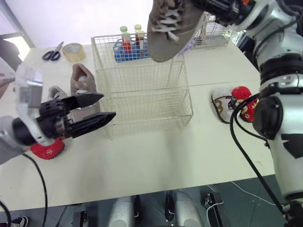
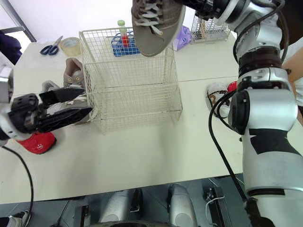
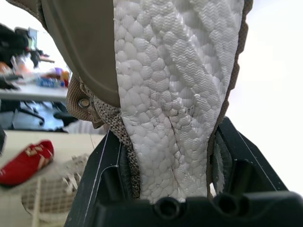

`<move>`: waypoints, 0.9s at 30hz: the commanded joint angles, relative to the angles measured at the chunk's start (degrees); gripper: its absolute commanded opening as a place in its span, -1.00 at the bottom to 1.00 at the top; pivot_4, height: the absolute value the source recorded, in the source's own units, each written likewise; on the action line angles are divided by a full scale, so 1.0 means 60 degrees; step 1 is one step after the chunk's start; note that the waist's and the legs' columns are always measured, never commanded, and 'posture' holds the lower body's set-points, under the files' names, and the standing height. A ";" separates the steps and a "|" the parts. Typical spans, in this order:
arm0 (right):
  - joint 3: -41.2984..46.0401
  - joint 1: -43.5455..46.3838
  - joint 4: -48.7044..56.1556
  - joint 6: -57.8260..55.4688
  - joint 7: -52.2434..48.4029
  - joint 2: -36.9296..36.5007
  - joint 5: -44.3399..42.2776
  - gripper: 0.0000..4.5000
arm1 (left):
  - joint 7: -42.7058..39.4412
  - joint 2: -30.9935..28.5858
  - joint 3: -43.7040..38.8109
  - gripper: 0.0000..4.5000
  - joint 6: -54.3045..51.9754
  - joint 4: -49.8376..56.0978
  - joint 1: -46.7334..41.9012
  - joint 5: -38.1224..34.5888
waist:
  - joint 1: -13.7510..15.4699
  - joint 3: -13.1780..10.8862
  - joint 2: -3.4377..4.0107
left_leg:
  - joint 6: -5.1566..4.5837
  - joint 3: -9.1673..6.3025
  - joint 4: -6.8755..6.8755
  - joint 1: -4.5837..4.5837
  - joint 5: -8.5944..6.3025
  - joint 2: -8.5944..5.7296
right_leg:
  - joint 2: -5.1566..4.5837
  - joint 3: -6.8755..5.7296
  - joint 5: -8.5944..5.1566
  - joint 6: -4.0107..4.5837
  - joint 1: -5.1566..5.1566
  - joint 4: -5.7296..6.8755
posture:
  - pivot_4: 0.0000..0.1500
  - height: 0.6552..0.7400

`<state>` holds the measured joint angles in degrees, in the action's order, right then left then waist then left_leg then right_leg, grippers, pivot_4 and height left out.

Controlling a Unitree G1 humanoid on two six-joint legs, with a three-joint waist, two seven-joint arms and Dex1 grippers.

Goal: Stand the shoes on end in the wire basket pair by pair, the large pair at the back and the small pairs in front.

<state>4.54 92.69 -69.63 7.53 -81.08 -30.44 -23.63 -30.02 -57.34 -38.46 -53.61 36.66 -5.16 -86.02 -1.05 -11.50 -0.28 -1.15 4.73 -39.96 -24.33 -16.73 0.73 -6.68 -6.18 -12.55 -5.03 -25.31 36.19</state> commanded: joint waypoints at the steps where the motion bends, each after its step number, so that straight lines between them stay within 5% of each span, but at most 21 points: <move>1: 0.0188 0.0338 -0.0243 0.0788 -0.0025 0.0285 0.0543 -0.27 | 0.0246 -0.0158 -0.0625 0.78 0.0203 0.0353 0.0316 -0.0489 | -0.0008 -0.0001 0.0002 | 0.0001 0.0000 0.0000 0.0000 0.0000 0.0000 | 0.0000 0.0000 0.0000 0.0000 0.0000 0.0001 | 1.00 1.00; 9: 0.0442 0.0117 -0.0776 0.0526 -0.0242 0.0846 0.1300 -0.27 | 0.0315 -0.0155 -0.0346 0.78 0.0499 0.0272 0.0538 -0.0269 | 0.0013 -0.0002 0.0003 | 0.0004 -0.0001 0.0001 -0.0001 0.0001 -0.0001 | 0.0001 -0.0002 0.0000 0.0000 0.0001 -0.0002 | 1.00 1.00; 15: 0.0568 -0.0097 -0.0936 0.0557 0.0851 0.0768 0.1876 0.98 | 0.0165 -0.0061 0.0183 0.79 0.0703 0.0055 0.0392 0.0224 | 0.0004 -0.0002 0.0004 | 0.0008 -0.0001 0.0001 0.0000 0.0003 -0.0002 | 0.0004 -0.0002 0.0000 0.0001 0.0002 0.0001 | 1.00 1.00; 27: 0.1278 -0.0293 -0.0423 0.0733 0.1022 -0.0097 0.1837 0.98 | 0.0075 0.0131 0.0776 0.79 0.0986 -0.0096 0.0203 0.0773 | -0.0015 -0.0004 0.0010 | 0.0017 0.0000 0.0003 0.0011 0.0008 -0.0002 | 0.0005 -0.0001 0.0000 0.0002 0.0008 0.0004 | 1.00 1.00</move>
<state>10.66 89.91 -75.34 11.62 -74.74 -30.37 -11.03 -28.96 -56.65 -34.09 -49.17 36.40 -2.97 -82.20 -1.14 -11.52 -0.22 -1.04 4.72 -39.94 -24.26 -16.68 0.73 -6.64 -6.19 -12.54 -5.02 -25.26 36.22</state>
